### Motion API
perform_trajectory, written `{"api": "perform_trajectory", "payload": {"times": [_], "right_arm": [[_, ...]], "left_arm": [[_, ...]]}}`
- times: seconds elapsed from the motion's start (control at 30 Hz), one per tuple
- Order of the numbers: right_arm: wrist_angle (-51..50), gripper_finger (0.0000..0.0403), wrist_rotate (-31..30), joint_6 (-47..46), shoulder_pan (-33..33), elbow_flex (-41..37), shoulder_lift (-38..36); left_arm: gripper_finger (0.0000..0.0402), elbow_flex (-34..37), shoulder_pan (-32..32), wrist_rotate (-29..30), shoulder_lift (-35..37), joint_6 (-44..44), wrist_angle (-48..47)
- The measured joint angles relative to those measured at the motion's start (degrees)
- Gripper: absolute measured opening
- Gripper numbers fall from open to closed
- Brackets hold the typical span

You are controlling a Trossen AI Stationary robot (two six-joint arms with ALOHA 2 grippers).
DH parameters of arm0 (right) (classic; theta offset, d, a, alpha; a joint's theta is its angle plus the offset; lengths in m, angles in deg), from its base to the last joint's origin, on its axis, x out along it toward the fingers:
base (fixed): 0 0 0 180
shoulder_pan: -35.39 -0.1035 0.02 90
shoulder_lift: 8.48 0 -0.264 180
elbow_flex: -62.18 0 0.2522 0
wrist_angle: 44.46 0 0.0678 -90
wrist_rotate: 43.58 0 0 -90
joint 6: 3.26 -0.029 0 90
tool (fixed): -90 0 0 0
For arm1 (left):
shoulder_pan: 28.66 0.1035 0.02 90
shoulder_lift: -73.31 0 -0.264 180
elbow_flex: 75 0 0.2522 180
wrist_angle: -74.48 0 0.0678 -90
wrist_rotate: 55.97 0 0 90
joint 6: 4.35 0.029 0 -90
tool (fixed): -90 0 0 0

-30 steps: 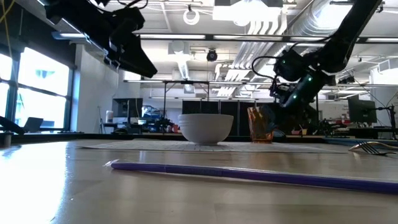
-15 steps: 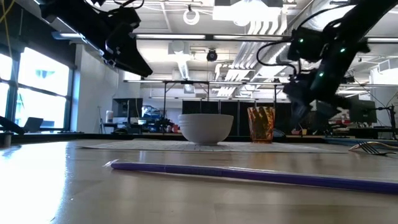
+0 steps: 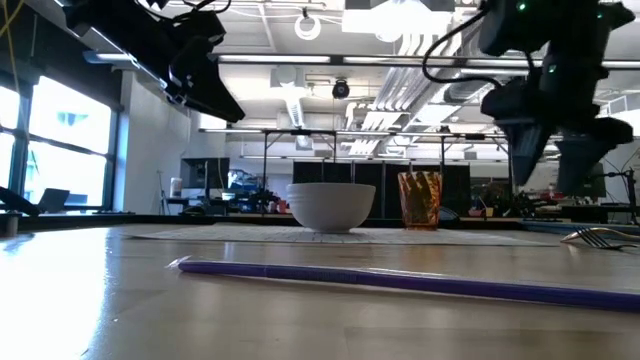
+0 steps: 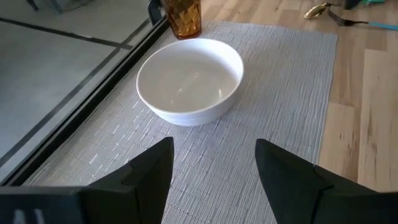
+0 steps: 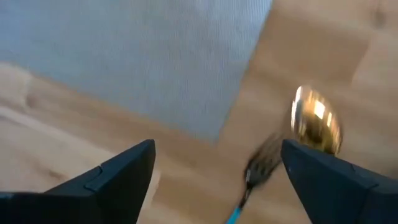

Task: Pick & Place Utensil
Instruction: Put the blue fork into the white bowl

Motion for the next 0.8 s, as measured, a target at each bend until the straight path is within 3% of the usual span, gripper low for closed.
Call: {"api": "perform_trajectory", "payload": {"times": [0.2, 0.43, 0.63, 0.8], "right_arm": [[-1.21, 0.0321, 4.54, -15.82, -9.20, -0.34, 3.87], [-1.86, 0.0274, 5.12, -27.60, -15.95, -0.36, 10.23], [-2.20, 0.0200, 4.99, -31.94, -16.12, -1.14, 13.42], [4.18, 0.0125, 6.78, -32.04, -15.29, -5.19, 12.48]], "left_arm": [[0.0220, 0.00, -0.02, -0.03, -0.01, 0.08, -0.67], [0.0220, 0.00, -0.02, -0.29, -0.02, -0.30, -1.15], [0.0220, -0.02, -0.02, -2.07, -0.02, -1.73, -2.29], [0.0220, -0.02, -0.02, -2.33, -0.02, -2.99, -3.55]]}}
